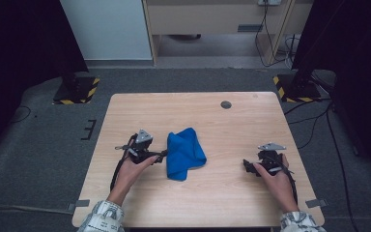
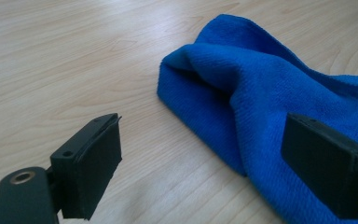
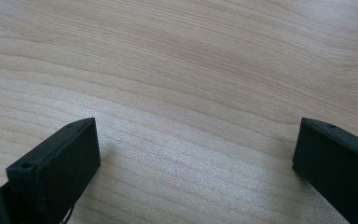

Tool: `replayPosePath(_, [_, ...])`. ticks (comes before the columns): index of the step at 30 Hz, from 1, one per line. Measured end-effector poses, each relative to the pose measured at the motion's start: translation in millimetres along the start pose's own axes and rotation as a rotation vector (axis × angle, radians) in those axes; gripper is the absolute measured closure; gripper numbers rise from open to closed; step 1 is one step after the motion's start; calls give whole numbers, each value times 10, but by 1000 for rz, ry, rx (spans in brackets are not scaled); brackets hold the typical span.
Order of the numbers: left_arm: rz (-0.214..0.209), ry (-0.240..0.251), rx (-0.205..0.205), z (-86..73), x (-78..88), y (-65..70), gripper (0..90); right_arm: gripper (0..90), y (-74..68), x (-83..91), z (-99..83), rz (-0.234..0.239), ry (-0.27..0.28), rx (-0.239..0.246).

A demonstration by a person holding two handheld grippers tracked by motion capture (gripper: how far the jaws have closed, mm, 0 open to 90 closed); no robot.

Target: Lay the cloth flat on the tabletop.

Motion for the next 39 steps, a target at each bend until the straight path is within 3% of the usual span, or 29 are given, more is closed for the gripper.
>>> replayPosePath(7, [-32,-45,-34,55,-257,148,87,9,0,0,0,0,0,0])
replayPosePath(13, [-39,-62,-16,73,-398,199,142,9,0,0,1,0,0,0])
replayPosePath(17, [-26,-72,-25,79,-448,210,322,9,0,0,0,0,0,0])
replayPosePath(20, [-10,-90,-52,78,-512,243,514,9,0,0,0,0,0,0])
replayPosePath(23, [-28,-86,-70,87,-544,299,741,9,0,0,0,0,0,0])
replayPosePath(26, [-51,-76,-70,118,-565,354,850,9,0,0,0,0,0,0])
replayPosePath(35, [-174,-20,-77,345,-653,786,866,9,-1,2,-1,2,-3,1])
replayPosePath(38, [-201,-18,-80,370,-689,884,866,15,-1,2,2,6,-3,4])
replayPosePath(39, [-208,-34,-96,363,-731,960,865,60,-10,6,14,19,-1,17])
Point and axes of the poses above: each handheld gripper's, and its own axes: x roughly backward along the jaws, z roughly out of its top, y roughly to its right, the point moved 7 cm from there along -x, roughly forward along the jaws, and after that the axes turned 11 degrees about -z, right-handed, at the moved point
